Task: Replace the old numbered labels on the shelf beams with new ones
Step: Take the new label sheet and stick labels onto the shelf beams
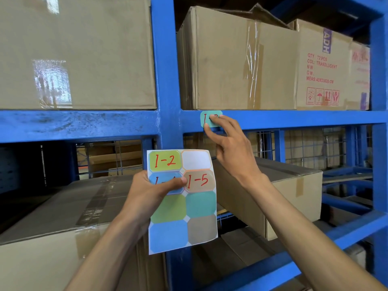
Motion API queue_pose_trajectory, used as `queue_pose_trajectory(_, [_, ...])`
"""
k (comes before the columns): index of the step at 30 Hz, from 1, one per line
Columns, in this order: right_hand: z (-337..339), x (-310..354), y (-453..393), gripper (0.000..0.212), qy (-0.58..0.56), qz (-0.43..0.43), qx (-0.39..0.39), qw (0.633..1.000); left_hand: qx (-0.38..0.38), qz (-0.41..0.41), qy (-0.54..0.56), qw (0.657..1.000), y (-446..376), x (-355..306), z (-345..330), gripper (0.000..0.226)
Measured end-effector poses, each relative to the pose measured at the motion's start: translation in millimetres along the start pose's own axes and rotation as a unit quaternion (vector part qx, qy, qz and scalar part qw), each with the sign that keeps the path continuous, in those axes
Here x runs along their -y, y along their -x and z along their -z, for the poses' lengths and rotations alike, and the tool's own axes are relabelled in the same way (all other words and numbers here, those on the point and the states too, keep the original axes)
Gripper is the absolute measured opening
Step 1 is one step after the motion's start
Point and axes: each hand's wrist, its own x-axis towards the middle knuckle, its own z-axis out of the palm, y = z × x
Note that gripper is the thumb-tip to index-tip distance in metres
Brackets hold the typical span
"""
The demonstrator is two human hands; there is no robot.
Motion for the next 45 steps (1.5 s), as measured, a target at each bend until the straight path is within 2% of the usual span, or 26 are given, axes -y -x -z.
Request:
queue_pose_trajectory(3, [2.6,-1.4,4.3,0.055,-0.029,0.000,0.006,1.000,0.001,0.004,-0.003,1.000,4.1,-0.4,-0.7,0.040])
queue_pose_trajectory(10, [8.8,6.3,2.4,0.044,-0.039,-0.037,-0.006,0.999,-0.004,0.005,-0.001,1.000,13.9,-2.2,0.2,0.036])
queue_pose_trajectory(18, [0.3,18.4,-8.7,0.067,0.011,-0.072,0.043,0.996,0.000,0.008,0.004,1.000,19.1,-4.9,-0.6,0.036])
queue_pose_trajectory(22, [2.2,10.7,-6.6,0.075,0.029,-0.062,0.067,0.995,-0.001,0.009,0.002,1.000,20.4,-5.2,-1.3,0.035])
queue_pose_trajectory(33, [3.0,1.1,19.9,0.069,0.010,-0.135,0.066,0.989,-0.006,0.016,0.009,1.000,21.6,-1.1,-0.2,0.036])
queue_pose_trajectory(36, [5.3,-0.2,30.5,0.066,-0.023,-0.145,0.058,0.987,-0.008,0.019,0.013,1.000,23.5,2.9,-0.6,0.037])
queue_pose_trajectory(38, [10.4,3.1,36.0,0.056,-0.071,-0.162,0.041,0.983,-0.012,0.022,0.017,1.000,24.9,6.6,-2.1,0.038])
queue_pose_trajectory(42, [33.1,29.9,56.7,0.030,-0.294,-0.219,-0.006,0.930,-0.011,0.031,0.033,0.999,31.0,18.2,-7.9,0.039])
queue_pose_trajectory(43, [39.2,37.1,64.1,0.025,-0.314,-0.209,-0.016,0.926,-0.011,0.034,0.039,0.999,32.8,21.5,-9.3,0.039])
queue_pose_trajectory(45, [48.6,48.8,82.4,0.023,-0.298,-0.154,-0.003,0.942,-0.007,0.040,0.058,0.998,36.9,29.4,-12.7,0.036])
